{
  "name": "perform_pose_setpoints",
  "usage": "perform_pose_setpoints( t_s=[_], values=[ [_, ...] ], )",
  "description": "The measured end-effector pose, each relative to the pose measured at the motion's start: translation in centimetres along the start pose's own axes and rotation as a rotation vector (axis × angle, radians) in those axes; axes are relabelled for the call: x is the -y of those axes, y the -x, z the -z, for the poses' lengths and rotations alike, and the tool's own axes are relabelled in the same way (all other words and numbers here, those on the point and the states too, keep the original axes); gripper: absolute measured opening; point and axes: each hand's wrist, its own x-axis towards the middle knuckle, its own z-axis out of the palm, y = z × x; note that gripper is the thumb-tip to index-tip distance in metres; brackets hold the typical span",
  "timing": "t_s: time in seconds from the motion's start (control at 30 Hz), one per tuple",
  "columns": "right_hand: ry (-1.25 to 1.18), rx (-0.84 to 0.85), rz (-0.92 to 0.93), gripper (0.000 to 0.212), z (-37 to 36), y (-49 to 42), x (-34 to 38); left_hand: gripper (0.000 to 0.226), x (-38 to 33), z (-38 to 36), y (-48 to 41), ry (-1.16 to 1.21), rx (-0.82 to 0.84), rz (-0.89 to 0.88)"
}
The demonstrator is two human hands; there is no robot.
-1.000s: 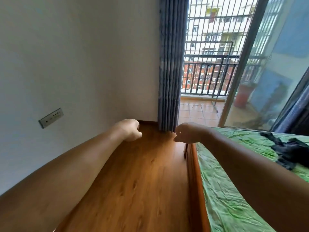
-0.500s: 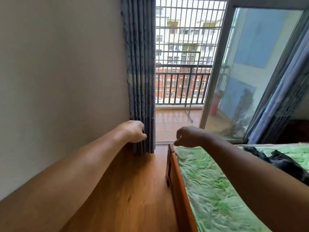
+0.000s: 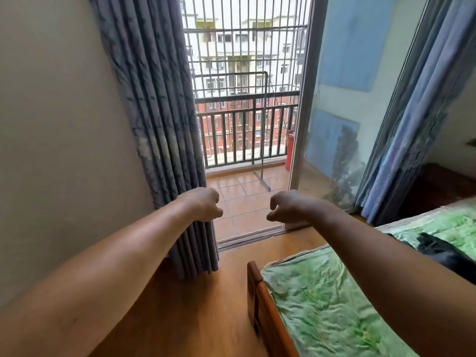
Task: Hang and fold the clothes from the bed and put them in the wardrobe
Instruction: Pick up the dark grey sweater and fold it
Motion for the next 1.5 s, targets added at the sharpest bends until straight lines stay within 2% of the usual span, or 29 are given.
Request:
perform_pose_setpoints(
  t_s=[0.3,0.57,0.87,1.07,1.27,1.5],
  values=[
    [0.016,0.062,-0.092,0.042,3.7,-20.4,-8.7,0.047,-1.4,1.8,-23.1,-0.016,0.035,-0.052],
    [-0.022,0.042,-0.192,0.039,8.2,-33.0,-15.0,0.046,-3.9,5.1,-40.3,-0.01,0.023,-0.155],
    [-0.063,0.033,-0.412,0.04,10.5,-45.4,-22.5,0.044,-9.3,5.1,-60.4,0.028,0.069,-0.412],
    [-0.115,0.042,-0.578,0.039,11.8,-54.7,-26.1,0.046,-11.5,5.4,-73.2,-0.08,0.092,-0.599],
    [-0.194,0.012,-0.754,0.033,13.5,-57.3,-30.6,0.045,-16.7,5.9,-82.4,-0.114,0.103,-0.763],
    [-0.267,-0.027,-1.039,0.03,12.9,-50.8,-39.3,0.042,-30.5,4.4,-85.0,-0.18,0.142,-0.998]
  ],
)
